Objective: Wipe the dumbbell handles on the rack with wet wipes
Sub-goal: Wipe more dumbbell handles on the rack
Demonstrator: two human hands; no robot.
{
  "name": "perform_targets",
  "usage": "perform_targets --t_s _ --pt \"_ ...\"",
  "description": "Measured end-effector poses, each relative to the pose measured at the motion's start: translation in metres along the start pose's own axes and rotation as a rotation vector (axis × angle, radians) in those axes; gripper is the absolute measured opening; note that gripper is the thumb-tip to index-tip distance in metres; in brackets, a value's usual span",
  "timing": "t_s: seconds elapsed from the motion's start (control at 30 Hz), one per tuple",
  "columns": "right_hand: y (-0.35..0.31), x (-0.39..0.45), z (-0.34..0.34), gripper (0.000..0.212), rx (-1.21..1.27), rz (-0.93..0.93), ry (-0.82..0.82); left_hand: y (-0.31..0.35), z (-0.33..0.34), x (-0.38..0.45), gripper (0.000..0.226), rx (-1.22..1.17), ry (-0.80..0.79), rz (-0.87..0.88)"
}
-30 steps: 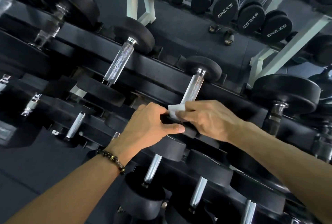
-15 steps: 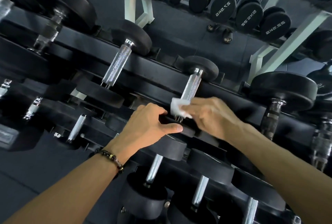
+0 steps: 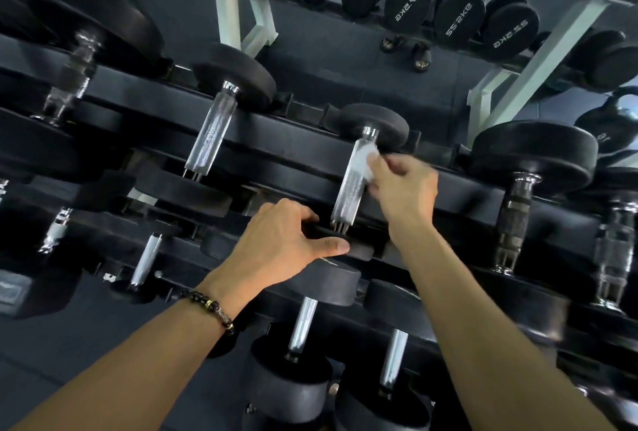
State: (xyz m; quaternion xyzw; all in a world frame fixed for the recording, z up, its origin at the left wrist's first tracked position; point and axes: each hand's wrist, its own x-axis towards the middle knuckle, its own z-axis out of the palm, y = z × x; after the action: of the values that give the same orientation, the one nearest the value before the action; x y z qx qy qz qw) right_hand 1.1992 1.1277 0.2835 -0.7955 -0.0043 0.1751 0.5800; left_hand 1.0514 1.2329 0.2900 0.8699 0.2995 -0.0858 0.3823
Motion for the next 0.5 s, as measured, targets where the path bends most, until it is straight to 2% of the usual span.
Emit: perform_targets --t_s 0.1,0.2,0.27,0.33,0.43,0.5 --pt "-0.001 0.023 0.013 0.021 0.027 0.034 0.026 0.001 -0.003 0.001 0.073 0.014 -0.011 0.003" --pt "0.008 0.003 0.004 0.016 -0.074 0.052 -0.085 0.003 -0.004 0.001 0.074 0.028 -0.013 0.001" --pt "0.018 -0.020 -0.009 0.030 -0.231 0.048 -0.204 0.003 -0.004 0.001 0.078 0.040 -0.022 0.002" --pt "0.021 -0.032 -0.015 0.033 -0.318 0.040 -0.304 0.002 -0.004 0.002 0.077 0.045 -0.021 0.015" --pt "0.011 -0.016 -0.006 0.021 -0.071 0.084 -0.180 0.002 -0.004 0.002 0.077 0.040 -0.016 0.026" --pt "0.005 -0.007 0.003 0.023 0.052 0.097 -0.095 0.000 -0.003 0.003 0.081 0.007 -0.006 0.022"
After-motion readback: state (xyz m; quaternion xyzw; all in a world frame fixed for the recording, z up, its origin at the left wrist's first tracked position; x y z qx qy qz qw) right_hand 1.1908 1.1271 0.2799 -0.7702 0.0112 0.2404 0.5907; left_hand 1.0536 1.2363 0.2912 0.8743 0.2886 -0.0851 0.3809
